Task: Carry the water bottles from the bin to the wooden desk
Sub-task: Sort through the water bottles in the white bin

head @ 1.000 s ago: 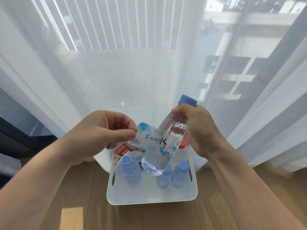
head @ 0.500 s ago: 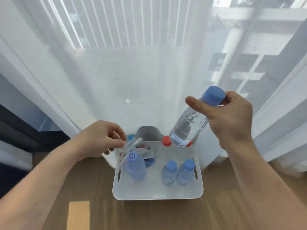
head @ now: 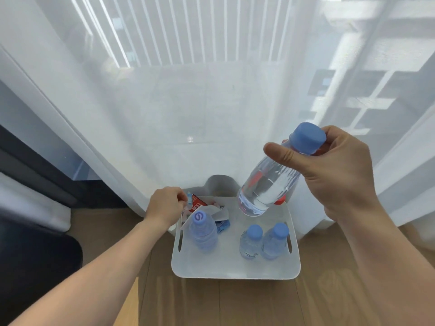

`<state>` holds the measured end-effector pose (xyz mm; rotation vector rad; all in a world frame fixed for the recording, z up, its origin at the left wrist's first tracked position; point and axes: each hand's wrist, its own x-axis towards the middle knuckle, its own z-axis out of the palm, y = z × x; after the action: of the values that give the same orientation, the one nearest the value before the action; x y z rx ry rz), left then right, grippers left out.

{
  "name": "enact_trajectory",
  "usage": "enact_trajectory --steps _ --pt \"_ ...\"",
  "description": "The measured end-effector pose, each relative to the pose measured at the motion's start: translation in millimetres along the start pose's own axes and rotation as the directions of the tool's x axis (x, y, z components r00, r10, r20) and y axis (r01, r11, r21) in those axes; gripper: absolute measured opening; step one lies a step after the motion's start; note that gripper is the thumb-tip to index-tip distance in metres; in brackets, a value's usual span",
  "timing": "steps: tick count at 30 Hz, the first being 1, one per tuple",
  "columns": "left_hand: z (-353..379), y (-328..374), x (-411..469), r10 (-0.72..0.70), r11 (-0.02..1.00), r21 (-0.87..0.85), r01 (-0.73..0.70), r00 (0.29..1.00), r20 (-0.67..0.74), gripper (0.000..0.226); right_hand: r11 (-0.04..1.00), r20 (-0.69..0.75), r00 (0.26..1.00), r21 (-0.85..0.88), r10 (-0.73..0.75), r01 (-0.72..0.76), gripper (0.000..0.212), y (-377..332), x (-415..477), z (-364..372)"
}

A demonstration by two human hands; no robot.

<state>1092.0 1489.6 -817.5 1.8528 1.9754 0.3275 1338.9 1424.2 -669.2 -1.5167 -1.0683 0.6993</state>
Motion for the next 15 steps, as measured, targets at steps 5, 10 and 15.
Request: enact_trajectory --steps 5,10,15 --pt "6.0 -4.4 2.8 -0.031 0.999 0.038 0.028 0.996 0.086 0.021 0.998 0.137 0.990 -0.041 -0.042 0.048 0.058 -6.2 -8.6 2.1" --pt "-17.1 5.0 3.7 -0.027 0.998 -0.046 0.033 0.994 0.107 0.019 0.995 0.287 0.958 -0.093 -0.011 0.039 0.061 -3.4 -17.5 10.4" --pt "-86.9 56.0 -22.6 0.261 0.894 -0.446 -0.034 0.850 0.458 0.034 0.993 0.405 0.914 -0.121 0.038 0.012 0.045 5.6 -24.7 31.6"
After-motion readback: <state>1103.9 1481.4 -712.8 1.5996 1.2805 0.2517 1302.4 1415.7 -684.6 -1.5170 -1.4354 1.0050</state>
